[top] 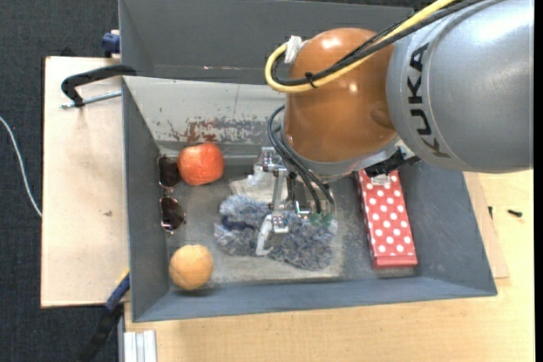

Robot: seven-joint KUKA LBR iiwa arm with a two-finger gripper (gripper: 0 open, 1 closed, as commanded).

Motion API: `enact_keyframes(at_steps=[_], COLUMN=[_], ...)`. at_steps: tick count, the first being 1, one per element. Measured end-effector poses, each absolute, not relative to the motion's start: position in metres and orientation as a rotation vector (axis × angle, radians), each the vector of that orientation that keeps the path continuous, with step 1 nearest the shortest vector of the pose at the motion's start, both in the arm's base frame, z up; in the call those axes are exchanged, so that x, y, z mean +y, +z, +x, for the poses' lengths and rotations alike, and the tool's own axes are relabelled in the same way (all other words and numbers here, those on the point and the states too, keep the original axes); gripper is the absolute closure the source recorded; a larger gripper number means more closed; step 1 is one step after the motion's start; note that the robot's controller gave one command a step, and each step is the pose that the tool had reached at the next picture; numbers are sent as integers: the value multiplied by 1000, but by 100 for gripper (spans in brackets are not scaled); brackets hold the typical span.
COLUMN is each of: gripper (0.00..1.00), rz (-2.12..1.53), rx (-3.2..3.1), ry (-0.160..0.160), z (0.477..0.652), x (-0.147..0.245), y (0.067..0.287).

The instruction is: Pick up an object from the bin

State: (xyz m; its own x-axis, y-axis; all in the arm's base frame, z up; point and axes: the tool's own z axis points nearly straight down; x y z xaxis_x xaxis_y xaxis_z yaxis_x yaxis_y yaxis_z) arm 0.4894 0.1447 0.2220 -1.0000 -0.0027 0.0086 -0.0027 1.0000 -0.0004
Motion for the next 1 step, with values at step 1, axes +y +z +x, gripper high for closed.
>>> enact_keyframes(at_steps=[1], gripper=[0], rz=[1], rx=[-3142], ry=[-2], z=[491], x=[144], y=[226])
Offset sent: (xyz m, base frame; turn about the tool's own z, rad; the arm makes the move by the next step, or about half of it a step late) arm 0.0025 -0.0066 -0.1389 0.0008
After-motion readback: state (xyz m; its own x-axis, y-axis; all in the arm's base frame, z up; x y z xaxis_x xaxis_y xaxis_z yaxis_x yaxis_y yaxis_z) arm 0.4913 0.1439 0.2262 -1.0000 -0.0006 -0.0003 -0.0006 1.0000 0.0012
